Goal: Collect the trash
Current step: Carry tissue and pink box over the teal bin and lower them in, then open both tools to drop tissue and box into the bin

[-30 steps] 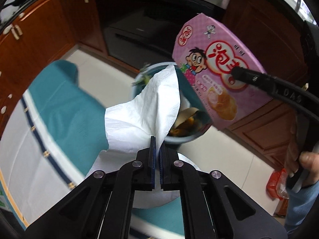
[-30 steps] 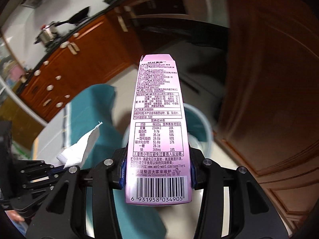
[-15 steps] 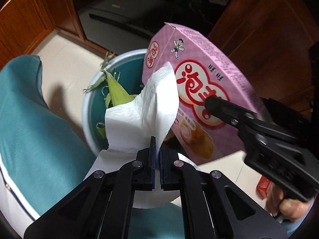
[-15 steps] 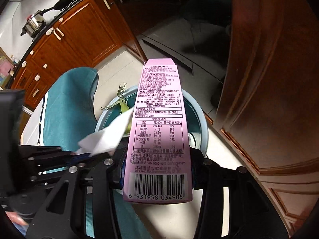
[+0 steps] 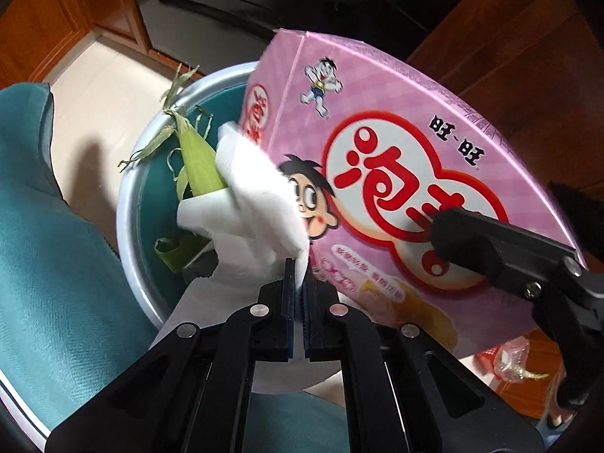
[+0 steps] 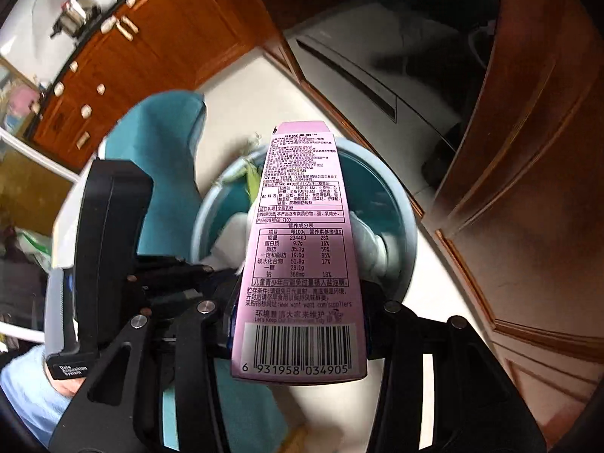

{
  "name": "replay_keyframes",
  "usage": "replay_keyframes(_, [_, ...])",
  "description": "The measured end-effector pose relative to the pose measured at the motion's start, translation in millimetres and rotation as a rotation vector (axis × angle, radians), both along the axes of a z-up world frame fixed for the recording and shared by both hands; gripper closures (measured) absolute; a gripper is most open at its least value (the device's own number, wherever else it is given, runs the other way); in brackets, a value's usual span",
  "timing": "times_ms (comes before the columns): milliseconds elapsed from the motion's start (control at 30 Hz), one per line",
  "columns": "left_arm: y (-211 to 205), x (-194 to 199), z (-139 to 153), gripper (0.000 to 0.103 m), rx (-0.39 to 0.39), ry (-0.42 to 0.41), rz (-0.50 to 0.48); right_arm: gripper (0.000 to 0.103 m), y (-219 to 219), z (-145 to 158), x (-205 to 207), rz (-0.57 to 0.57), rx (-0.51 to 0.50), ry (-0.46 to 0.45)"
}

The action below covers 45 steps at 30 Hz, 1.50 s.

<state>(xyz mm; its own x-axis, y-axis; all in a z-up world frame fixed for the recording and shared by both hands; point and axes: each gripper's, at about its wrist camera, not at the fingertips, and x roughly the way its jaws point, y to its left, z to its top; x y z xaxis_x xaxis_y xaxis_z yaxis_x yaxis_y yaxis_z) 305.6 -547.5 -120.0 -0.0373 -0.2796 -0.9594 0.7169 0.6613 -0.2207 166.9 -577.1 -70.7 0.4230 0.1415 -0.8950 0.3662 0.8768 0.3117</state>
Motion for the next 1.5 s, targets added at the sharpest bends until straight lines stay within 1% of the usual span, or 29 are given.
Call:
replay_keyframes(67, [-0.6,1.1,-0.7,0.099,0.005,0.01,0.015,0.06,-4.6,-7.7,4.1,-0.011,-0.014,0.032])
replay_keyframes(100, [-1.1,2.9,-3.3,0.099,0.007,0.016,0.025,0.06,-9.8,-11.4,7.5,-0.025,0.007,0.033])
replay_keyframes(167, [-1.7,4.0,-5.8,0.099,0.013,0.021,0.026,0.06,-15.3,-14.4,14.3,-0.042,0.014,0.046])
replay_keyframes(233, [2.0,4.1,-6.3,0.099,0.012,0.028,0.02,0.06,-18.1,-12.0,14.8,-0.047,0.026,0.054])
replay_keyframes(267, [4.7,3.0,-4.2,0.099,0.005,0.034,0.015,0.06,-19.3,-5.5,14.6,-0.04,0.049,0.036])
replay_keyframes(300, [3.0,-2.8,-0.6,0.099,0.0,0.035,0.013,0.06,-19.2,4.9,12.9,-0.015,0.066,0.013])
replay_keyframes(333, [4.4,-2.7,1.8,0.099,-0.006,0.04,0.012,0.06,-16.7,15.4,11.6,0.02,0.053,0.008])
replay_keyframes(367, [6.4,-3.3,4.1,0.099,-0.015,0.051,0.013,0.06,-13.1,21.8,11.3,0.06,0.026,0.026])
replay_keyframes(433, [8.5,-4.7,10.7,0.099,-0.044,0.076,0.009,0.06,-9.6,23.1,9.8,0.117,0.013,0.078])
replay_keyframes(567, [7.8,-5.1,20.2,0.098,-0.082,0.073,-0.008,0.06,-8.4,12.4,13.0,0.166,0.031,0.165])
replay_keyframes(633, [2.3,-4.1,20.0,0.098,-0.078,0.055,-0.018,0.06,-10.7,-1.9,19.8,0.154,0.015,0.222])
replay_keyframes(700, [-1.6,0.0,16.3,0.098,-0.074,0.064,-0.011,0.06,-15.9,-10.6,27.2,0.124,0.029,0.222])
replay_keyframes(800, [-6.1,7.4,5.4,0.098,-0.056,0.071,0.001,0.06,-16.9,-22.1,42.5,0.097,0.013,0.226])
replay_keyframes(900, [-5.4,23.9,-6.9,0.098,-0.034,0.082,0.018,0.06,-13.9,-32.9,52.0,0.074,0.0,0.223])
replay_keyframes(967, [-2.3,31.0,-14.6,0.098,-0.028,0.093,0.032,0.061,-12.6,-41.5,59.4,0.058,0.013,0.214])
replay_keyframes(1067, [-1.0,41.0,-23.9,0.098,-0.019,0.103,0.04,0.061,-9.1,-53.2,66.3,0.052,0.003,0.207])
replay_keyframes(1167, [-0.9,48.3,-31.4,0.098,-0.007,0.097,0.041,0.061,-12.3,-69.8,67.4,0.032,0.045,0.221])
replay_keyframes(1200, [0.2,51.0,-34.2,0.098,-0.007,0.102,0.046,0.06,-16.3,-74.9,64.9,0.008,0.083,0.212])
replay_keyframes(1267, [0.0,52.1,-34.6,0.098,-0.011,0.106,0.043,0.06,-18.5,-75.0,61.7,-0.01,0.093,0.203])
replay_keyframes(1367, [6.1,53.8,-32.5,0.097,-0.011,0.08,0.016,0.057,-13.8,-66.5,58.5,-0.013,0.061,0.195])
replay_keyframes(1400, [7.4,52.5,-30.1,0.091,-0.01,0.075,0.012,0.049,-10.8,-62.6,58.5,-0.005,0.057,0.188])
replay_keyframes(1433, [10.9,52.2,-25.2,0.083,-0.023,0.072,0.018,0.045,-8.2,-58.0,58.3,0.0,0.067,0.179])
replay_keyframes(1467, [18.2,55.3,-26.2,0.061,-0.037,0.062,0.027,0.034,-6.8,-52.3,55.5,-0.007,0.065,0.173])
replay_keyframes(1500, [22.1,55.5,-21.4,0.048,-0.045,0.048,0.033,0.025,-6.2,-47.4,53.3,-0.01,0.062,0.163])
